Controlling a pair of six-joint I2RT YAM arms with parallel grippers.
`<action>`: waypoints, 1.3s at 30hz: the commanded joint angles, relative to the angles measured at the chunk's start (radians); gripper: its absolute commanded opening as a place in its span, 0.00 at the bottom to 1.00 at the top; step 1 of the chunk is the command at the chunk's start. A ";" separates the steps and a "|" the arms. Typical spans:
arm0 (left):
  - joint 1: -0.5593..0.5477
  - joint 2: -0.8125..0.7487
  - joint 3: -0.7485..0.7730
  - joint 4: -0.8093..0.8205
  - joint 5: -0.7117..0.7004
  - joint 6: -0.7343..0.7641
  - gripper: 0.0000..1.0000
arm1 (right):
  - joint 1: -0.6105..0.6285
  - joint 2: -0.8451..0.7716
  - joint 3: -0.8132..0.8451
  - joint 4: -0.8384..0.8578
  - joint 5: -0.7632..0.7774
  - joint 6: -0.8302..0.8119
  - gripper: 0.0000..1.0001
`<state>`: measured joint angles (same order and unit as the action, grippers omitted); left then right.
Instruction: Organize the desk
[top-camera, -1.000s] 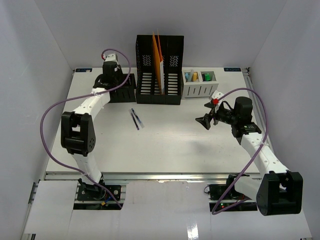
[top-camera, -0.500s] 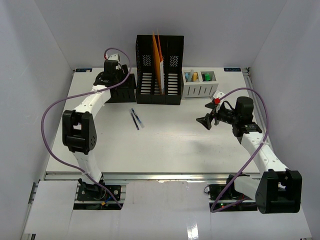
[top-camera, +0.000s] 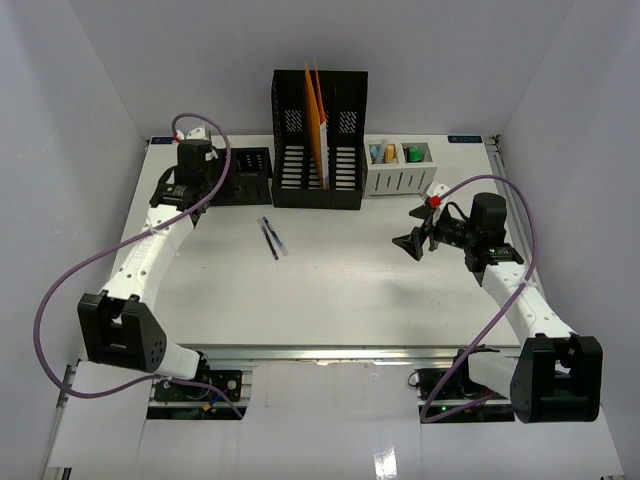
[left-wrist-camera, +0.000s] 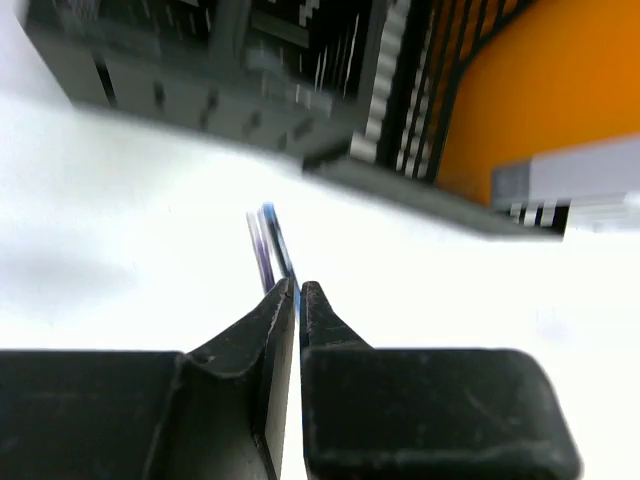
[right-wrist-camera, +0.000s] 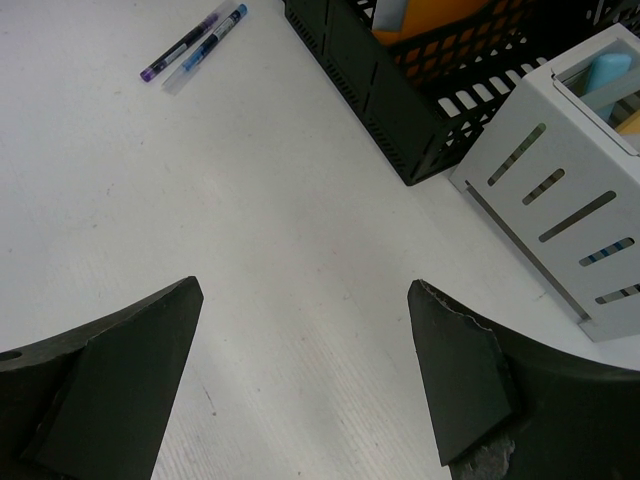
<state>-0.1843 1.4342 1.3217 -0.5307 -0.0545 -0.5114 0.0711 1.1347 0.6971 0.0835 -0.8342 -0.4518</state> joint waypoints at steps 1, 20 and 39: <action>0.005 0.016 -0.091 -0.123 0.130 -0.071 0.19 | -0.007 0.002 0.027 0.018 -0.022 0.011 0.90; -0.122 0.336 -0.072 -0.085 0.006 -0.151 0.64 | -0.013 0.011 0.036 0.003 -0.022 0.005 0.90; -0.175 0.508 0.040 -0.111 -0.171 -0.118 0.47 | -0.025 0.005 0.030 0.012 -0.025 0.007 0.90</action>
<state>-0.3497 1.9249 1.3127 -0.6275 -0.1598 -0.6437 0.0566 1.1477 0.6975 0.0776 -0.8406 -0.4488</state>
